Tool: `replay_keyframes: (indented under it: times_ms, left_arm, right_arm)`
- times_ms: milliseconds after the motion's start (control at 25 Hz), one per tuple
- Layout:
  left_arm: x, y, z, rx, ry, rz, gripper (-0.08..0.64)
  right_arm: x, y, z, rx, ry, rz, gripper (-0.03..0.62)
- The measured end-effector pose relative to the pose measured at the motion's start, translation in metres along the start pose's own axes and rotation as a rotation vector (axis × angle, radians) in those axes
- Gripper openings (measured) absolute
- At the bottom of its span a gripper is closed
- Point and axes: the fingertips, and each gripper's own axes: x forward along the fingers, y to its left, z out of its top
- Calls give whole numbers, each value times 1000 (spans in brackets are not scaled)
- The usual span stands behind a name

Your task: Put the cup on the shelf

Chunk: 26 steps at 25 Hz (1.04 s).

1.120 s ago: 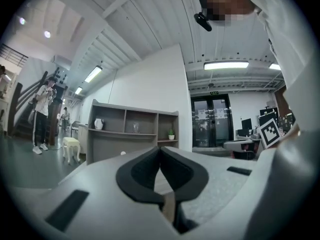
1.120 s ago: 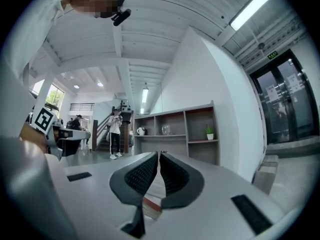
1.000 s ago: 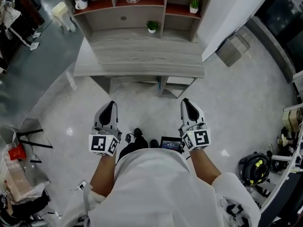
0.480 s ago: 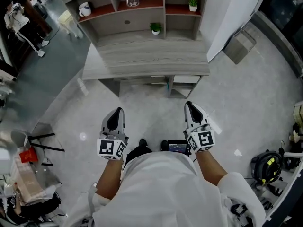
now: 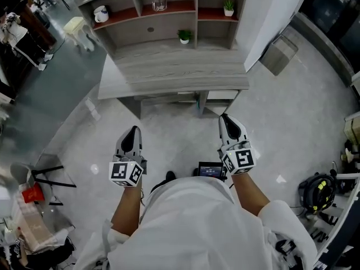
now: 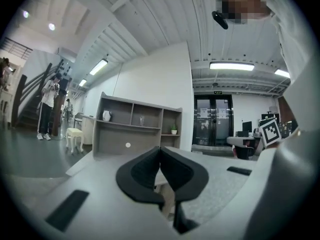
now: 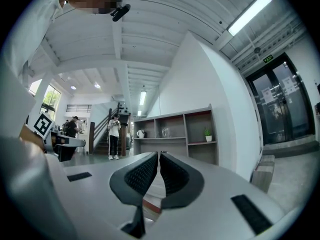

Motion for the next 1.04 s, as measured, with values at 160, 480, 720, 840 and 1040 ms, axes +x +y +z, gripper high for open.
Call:
replay_keyframes:
  times_ms: [160, 480, 720, 840, 1040]
  left_arm:
    - [-12, 21, -5, -25, 2, 17, 9]
    - [-29, 41, -5, -32, -15, 45, 9]
    - [-37, 41, -7, -46, -11, 37, 9]
    - [-39, 40, -7, -48, -20, 25, 9]
    - [-42, 44, -9, -52, -23, 10, 9]
  right_arm:
    - [8, 11, 5, -21, -1, -2, 41]
    - [4, 31, -12, 16, 46, -2, 41]
    - [3, 37, -9, 17, 44, 1, 41]
    - [4, 41, -10, 15, 45, 0, 41]
    - [1, 48, -13, 9, 46, -9, 41]
